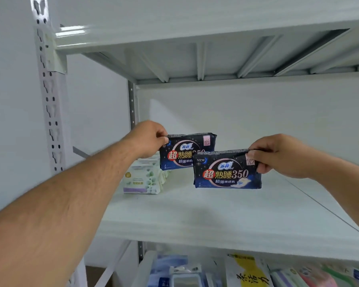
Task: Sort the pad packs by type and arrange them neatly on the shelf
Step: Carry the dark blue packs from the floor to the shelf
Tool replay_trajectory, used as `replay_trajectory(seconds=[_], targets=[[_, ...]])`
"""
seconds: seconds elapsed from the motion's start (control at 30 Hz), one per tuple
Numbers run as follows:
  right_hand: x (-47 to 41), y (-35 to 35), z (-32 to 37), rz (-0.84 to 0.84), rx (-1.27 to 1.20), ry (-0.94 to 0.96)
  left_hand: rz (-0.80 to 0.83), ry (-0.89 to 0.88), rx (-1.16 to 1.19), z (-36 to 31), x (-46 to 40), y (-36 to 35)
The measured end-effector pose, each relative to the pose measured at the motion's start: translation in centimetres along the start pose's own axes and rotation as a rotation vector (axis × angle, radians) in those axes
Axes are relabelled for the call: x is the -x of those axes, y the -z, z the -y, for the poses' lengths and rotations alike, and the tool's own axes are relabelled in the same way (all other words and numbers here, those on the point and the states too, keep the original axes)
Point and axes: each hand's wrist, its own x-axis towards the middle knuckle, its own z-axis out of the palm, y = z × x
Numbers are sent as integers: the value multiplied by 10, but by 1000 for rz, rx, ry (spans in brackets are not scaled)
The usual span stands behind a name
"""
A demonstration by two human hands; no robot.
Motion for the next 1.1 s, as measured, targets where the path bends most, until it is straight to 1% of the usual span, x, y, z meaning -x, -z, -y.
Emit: replay_trajectory(seconds=[0.27, 0.53, 0.67, 0.9, 1.1], targets=[[-102, -19, -22, -17, -28, 9, 61, -24, -63, 27, -96, -41], [-180, -54, -52, 46, 8, -17, 202, -61, -61, 60, -176, -88], [-211, -76, -67, 69, 13, -63, 280, -88, -106, 79, -213, -113], [-266, -120, -76, 86, -11, -117, 386, -138, -230, 107, -256, -154], [-298, -151, -90, 120, -32, -166, 469, -123, -262, 125, -274, -172]])
